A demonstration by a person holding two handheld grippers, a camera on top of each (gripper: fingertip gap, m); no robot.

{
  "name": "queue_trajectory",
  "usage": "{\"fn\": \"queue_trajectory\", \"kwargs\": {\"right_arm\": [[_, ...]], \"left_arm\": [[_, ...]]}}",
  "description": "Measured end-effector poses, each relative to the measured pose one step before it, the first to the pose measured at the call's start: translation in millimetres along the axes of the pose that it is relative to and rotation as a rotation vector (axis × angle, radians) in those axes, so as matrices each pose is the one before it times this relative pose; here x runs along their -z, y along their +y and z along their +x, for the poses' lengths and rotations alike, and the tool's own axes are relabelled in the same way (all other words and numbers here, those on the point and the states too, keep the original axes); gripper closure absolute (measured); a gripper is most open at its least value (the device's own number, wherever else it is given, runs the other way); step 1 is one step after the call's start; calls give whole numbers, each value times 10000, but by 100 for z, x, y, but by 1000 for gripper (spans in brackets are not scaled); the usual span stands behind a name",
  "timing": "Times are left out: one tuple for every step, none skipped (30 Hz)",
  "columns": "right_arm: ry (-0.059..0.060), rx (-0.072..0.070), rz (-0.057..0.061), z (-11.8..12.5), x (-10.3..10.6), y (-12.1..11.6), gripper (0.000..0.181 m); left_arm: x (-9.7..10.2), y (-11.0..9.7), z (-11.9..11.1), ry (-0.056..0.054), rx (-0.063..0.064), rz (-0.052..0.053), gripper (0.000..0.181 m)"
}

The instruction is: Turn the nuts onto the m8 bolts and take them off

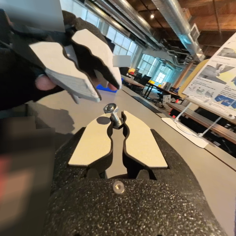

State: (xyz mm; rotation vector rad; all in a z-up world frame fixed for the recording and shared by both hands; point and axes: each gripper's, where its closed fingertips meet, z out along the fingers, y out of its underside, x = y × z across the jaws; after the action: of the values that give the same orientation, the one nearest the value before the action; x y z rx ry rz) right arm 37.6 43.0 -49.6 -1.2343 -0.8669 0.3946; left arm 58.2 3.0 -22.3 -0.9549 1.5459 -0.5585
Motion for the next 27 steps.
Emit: {"fn": "queue_trajectory", "kwargs": {"right_arm": [[403, 107, 2, 583, 104, -62, 171], [577, 196, -7, 791, 129, -90, 171], [739, 298, -92, 988, 127, 25, 171], [810, 386, -192, 1065, 94, 156, 171], [741, 422, -234, 922, 51, 233, 171], [622, 406, -237, 714, 5, 251, 171], [500, 373, -203, 524, -22, 183, 171], [364, 343, -127, 318, 4, 81, 171], [258, 319, -85, 150, 12, 13, 171], [182, 299, -98, 38, -13, 52, 171], [95, 268, -109, -84, -50, 89, 171], [29, 225, -100, -157, -71, 88, 171], [16, 186, -75, -144, -50, 71, 171], [4, 151, -49, -131, -31, 27, 171], [-24, 112, -41, -149, -34, 36, 171], [-41, 76, -25, -141, -26, 17, 171], [-31, 47, -2, -107, -16, -12, 171], [-10, 40, 8, -52, 10, -32, 171], [-18, 41, 5, -68, -1, -32, 171], [-44, 37, 1, -110, -1, -3, 171], [-43, 39, -1, -113, -12, -3, 171], [-10, 37, -10, -43, -3, 5, 171], [-25, 7, -7, -54, -8, 15, 171], [-59, -18, 11, -88, -3, -1, 171], [-51, -2, 35, -80, 15, -50, 171], [-40, 25, 48, -94, 24, -86, 171], [-48, 50, 37, -120, 15, -72, 171]], "left_arm": [[-67, 155, -215, -135, 526, -318, 162], [-85, 217, -129, -104, 516, -342, 162], [-121, 247, -138, -140, 534, -335, 162], [-160, 216, -178, -206, 535, -281, 163], [-193, 125, -127, -225, 430, -191, 163], [-218, 82, 63, -178, 214, -129, 163], [-250, 163, 40, -239, 55, -177, 162], [-260, 146, -117, -361, -29, -163, 161], [-240, 33, -183, -386, -41, -76, 159], [-223, 14, -148, -312, -3, -48, 159], [-200, 36, -86, -217, 34, -43, 158], [-151, -24, -112, -195, 60, 18, 158], [-122, 16, -27, -108, 56, -8, 158], [-79, 32, 118, 12, 48, -30, 158], [-50, 8, 135, 52, 82, -16, 158], [-60, 57, 96, 48, 90, -48, 158], [-73, 93, 29, 25, 63, -58, 158], [-83, 79, -24, -2, 38, -37, 158], [-95, 81, -25, 2, 19, -36, 159], [-63, 48, 68, 64, -39, 5, 161], [-34, 20, 51, 43, -103, 29, 167], [-13, 29, -69, -22, -224, 25, 168], [5, 62, -20, 26, -378, 8, 168], [40, 50, -11, 32, -555, 23, 168], [81, 19, -1, 10, -793, 76, 168], [97, 26, 17, -30, -1039, 102, 168], [101, 103, 10, -64, -1162, 68, 167]]}}
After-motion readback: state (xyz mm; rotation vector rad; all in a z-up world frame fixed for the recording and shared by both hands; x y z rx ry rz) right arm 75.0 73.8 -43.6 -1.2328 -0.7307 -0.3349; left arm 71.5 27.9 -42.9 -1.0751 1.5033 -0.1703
